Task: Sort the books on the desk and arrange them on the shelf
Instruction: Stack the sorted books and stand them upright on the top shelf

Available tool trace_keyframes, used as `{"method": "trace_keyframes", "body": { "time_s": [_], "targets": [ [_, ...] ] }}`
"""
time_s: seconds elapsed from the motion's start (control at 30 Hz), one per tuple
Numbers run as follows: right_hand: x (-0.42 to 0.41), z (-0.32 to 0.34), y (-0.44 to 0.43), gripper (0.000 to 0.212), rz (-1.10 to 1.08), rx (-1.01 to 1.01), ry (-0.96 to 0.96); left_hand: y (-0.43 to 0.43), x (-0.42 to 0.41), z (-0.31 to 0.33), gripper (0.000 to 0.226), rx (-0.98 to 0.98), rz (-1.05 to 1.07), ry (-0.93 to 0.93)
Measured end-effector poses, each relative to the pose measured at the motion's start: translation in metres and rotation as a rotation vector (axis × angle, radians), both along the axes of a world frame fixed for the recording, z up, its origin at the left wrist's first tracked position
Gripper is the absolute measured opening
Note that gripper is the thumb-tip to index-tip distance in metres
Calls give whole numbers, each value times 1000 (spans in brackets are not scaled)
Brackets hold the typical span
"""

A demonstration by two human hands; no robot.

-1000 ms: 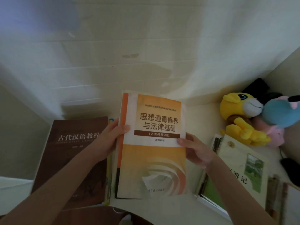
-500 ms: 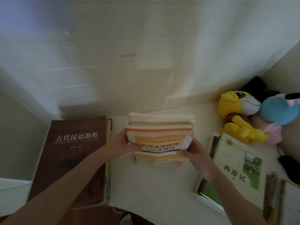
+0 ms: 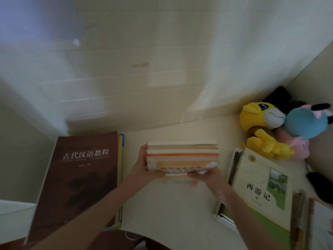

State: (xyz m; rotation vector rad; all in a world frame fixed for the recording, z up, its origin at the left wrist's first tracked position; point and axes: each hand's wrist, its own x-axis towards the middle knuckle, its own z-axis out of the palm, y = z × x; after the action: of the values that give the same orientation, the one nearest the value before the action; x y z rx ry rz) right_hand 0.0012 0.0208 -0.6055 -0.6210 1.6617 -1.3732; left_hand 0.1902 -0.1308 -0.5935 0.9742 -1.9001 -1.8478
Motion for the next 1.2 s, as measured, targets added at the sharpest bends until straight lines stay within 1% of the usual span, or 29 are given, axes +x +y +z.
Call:
{"method": "trace_keyframes", "body": {
  "time_s": [0.1, 0.17, 0.23, 0.3, 0.37, 0.47, 0.57, 0.6, 0.67, 0.77, 0.8, 0.87, 0.9, 0.93, 0.97, 1.03, 1.13, 1.2],
  "targets": [
    [-6, -1, 1, 48, -38, 7, 90, -2, -1, -1, 57, -66, 22, -41],
    [-9, 3, -2, 49, -16, 32, 167, -4, -6, 1, 52, -93, 32, -53],
    [-14, 10, -7, 47, 5, 74, 180, -9, -13, 6, 48, -98, 23, -86],
    [-19, 18, -11, 43, 32, 131, 82, -18, -20, 10, 47, -32, 20, -155],
    [-19, 21, -13, 39, 89, 238, -8, -23, -22, 8, 50, 71, 37, -245],
    [-12, 13, -13, 47, 114, 443, -116, -23, -23, -1, 53, 147, 28, -409],
    [0, -4, -13, 61, 83, 540, -176, -19, -22, -18, 62, 212, 26, -509],
    [5, -9, -13, 59, 66, 562, -174, -18, -21, -22, 63, 207, 19, -527],
    [11, -22, -16, 47, 3, 610, -138, -17, -20, -33, 63, 176, 10, -575],
    [18, -40, -19, 44, -72, 647, -14, -16, -22, -42, 58, 109, -32, -693],
    [23, -41, -20, 45, -59, 666, 60, -16, -23, -41, 61, 35, -66, -768],
    [31, -36, -18, 54, -19, 714, 315, -18, -28, -36, 76, -215, -106, -914],
    [33, -31, -17, 60, -14, 714, 460, -19, -31, -31, 83, -311, -88, -914],
    [32, -25, -16, 67, -29, 681, 554, -20, -35, -26, 89, -347, -75, -890],
    [30, -20, -15, 72, -47, 639, 551, -22, -38, -22, 91, -333, -75, -868],
    [27, -12, -12, 75, -63, 595, 419, -25, -43, -16, 89, -272, -84, -848],
    [32, -7, 0, 65, -6, 587, 402, -16, -45, -13, 84, -260, -98, -772],
    [41, -3, 9, 56, 0, 558, 310, -8, -45, -12, 75, -230, -125, -729]
  ]
}}
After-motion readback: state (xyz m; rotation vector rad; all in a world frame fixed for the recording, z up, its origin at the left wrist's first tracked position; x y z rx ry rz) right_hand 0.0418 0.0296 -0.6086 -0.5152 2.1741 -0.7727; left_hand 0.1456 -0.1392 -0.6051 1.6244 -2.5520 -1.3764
